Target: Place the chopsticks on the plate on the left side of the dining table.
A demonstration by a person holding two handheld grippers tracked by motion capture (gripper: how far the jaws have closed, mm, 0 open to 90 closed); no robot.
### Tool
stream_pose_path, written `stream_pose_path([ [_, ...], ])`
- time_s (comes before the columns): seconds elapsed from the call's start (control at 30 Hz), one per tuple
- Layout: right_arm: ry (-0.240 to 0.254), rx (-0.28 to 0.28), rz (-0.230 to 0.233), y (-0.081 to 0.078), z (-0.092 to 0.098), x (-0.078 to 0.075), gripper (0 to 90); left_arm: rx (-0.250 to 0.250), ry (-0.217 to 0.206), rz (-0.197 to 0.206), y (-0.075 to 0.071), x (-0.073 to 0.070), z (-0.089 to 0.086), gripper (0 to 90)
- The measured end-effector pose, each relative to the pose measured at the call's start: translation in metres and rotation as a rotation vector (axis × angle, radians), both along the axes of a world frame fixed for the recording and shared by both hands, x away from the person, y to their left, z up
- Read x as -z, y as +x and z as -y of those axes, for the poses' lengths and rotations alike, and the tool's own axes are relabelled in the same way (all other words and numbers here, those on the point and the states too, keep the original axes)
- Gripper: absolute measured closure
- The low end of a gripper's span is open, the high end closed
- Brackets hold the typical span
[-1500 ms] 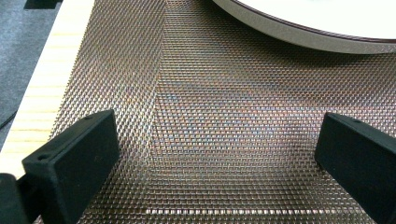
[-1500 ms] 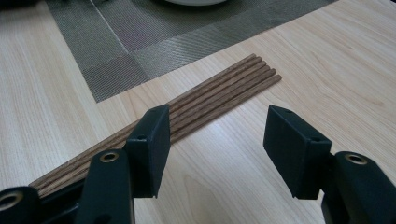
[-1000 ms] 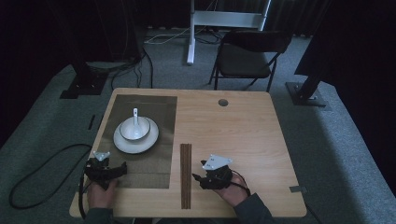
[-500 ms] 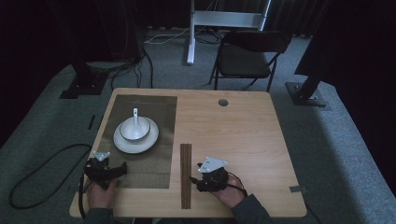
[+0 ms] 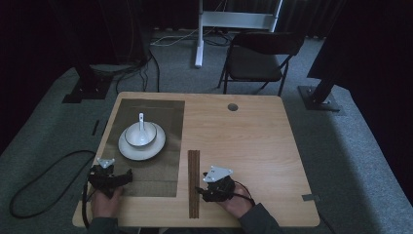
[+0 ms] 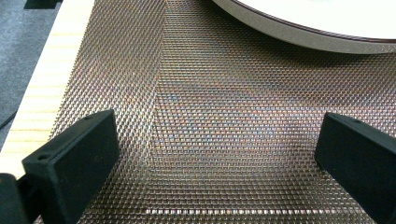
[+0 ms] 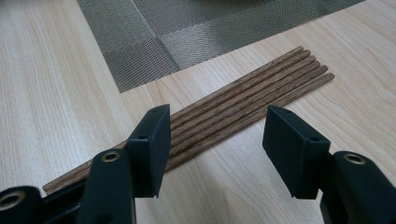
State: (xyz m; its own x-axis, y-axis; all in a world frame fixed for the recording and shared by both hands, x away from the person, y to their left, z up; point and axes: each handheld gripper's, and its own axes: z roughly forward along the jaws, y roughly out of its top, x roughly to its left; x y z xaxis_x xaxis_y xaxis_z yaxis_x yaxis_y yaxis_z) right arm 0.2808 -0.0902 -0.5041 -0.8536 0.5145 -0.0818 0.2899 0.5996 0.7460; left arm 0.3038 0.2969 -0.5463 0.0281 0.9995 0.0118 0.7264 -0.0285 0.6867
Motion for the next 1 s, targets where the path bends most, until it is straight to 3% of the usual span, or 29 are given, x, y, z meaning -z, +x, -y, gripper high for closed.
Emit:
stream_pose_path([
  [1.0, -0.049, 0.018, -0.031, 0.004, -0.011, 0.024, 43.3, 0.0, 0.0, 0.0, 0.0, 0.0, 0.0, 0.2],
])
